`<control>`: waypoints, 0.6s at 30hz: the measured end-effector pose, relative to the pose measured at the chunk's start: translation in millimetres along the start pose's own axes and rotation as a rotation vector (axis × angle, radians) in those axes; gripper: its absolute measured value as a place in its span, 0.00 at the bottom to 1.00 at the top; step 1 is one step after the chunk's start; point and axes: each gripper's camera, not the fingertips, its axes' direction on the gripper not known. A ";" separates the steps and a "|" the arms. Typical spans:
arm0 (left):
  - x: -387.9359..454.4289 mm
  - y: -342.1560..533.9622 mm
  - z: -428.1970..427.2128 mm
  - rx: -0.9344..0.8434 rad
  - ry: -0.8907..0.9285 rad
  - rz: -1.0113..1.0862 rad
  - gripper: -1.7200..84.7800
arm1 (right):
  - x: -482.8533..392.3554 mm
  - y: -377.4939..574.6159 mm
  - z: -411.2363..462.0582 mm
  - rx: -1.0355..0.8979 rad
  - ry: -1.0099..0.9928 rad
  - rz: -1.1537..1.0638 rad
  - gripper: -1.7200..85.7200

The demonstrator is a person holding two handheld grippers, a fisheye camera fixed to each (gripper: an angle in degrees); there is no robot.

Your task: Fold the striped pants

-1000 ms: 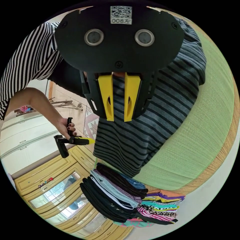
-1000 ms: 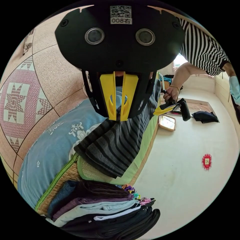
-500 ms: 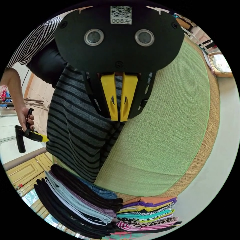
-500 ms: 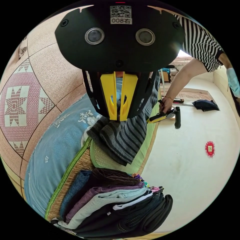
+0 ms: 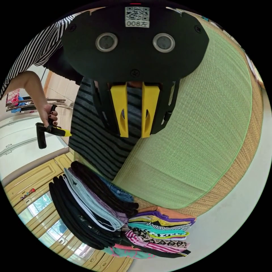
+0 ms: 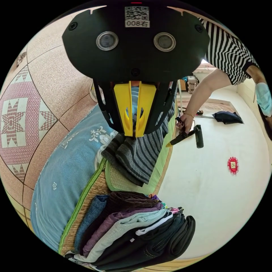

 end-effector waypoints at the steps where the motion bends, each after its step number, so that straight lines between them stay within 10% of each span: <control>1: 3.6 -11.5 5.5 -0.011 0.028 0.018 0.12 | 0.2 -0.4 -1.0 0.005 -0.001 -0.008 0.04; 18: 28.8 -60.5 1.5 -0.041 0.004 0.178 0.04 | -16.2 3.2 0.1 0.035 -0.038 -0.101 0.03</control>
